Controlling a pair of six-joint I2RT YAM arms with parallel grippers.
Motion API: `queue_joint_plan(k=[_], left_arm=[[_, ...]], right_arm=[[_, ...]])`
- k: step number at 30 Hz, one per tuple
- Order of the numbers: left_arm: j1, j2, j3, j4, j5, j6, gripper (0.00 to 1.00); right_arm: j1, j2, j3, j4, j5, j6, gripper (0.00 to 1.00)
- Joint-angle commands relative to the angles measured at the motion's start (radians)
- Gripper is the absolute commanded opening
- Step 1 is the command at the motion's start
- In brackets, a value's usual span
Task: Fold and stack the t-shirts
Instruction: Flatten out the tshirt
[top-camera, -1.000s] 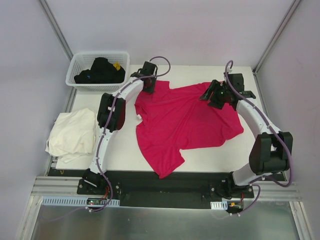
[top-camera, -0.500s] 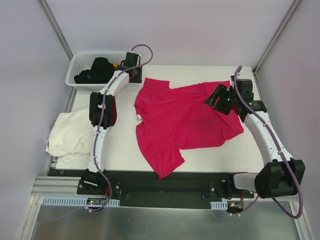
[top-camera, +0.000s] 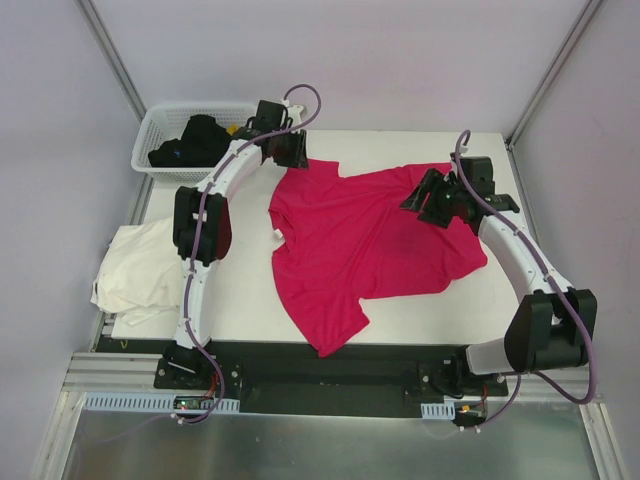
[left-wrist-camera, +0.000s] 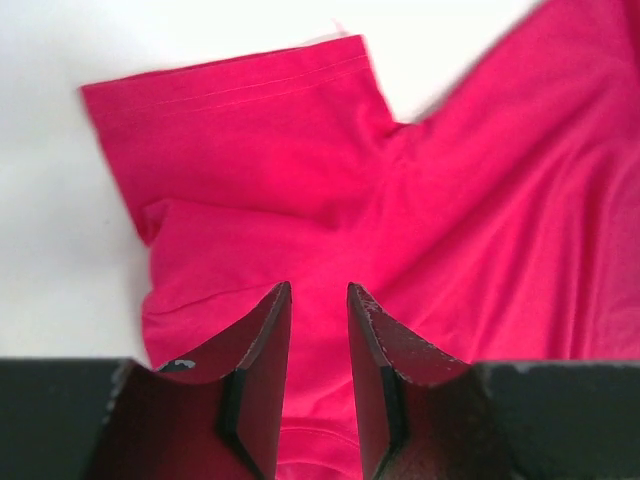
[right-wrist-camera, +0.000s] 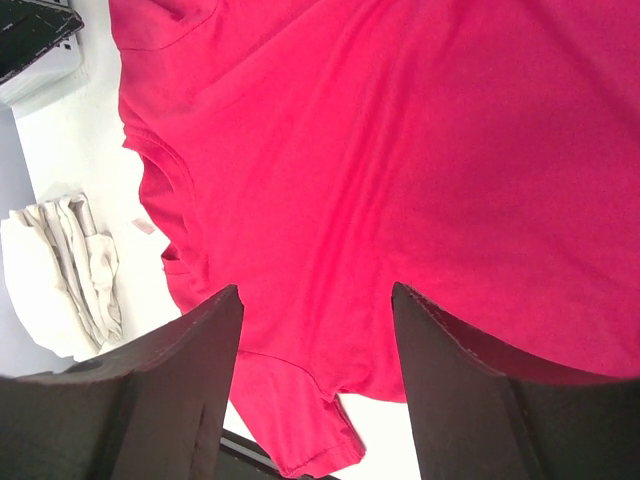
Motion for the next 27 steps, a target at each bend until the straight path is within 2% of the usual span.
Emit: queue_joint_plan(k=[1, 5, 15, 27], left_arm=[[-0.007, -0.032, 0.016, 0.01, 0.13, 0.051, 0.29], [-0.007, 0.022, 0.038, 0.015, 0.252, 0.033, 0.29], [0.012, 0.17, 0.154, 0.017, 0.36, -0.09, 0.31], [0.029, 0.241, 0.176, 0.036, 0.375, -0.235, 0.31]], right_arm=[[0.011, 0.005, 0.031, 0.04, -0.037, 0.013, 0.64], [0.009, -0.003, 0.043, 0.023, -0.014, -0.005, 0.64], [0.004, -0.041, 0.037, 0.02, -0.003, -0.004, 0.63], [0.001, -0.139, 0.019, -0.038, 0.058, 0.012, 0.64]])
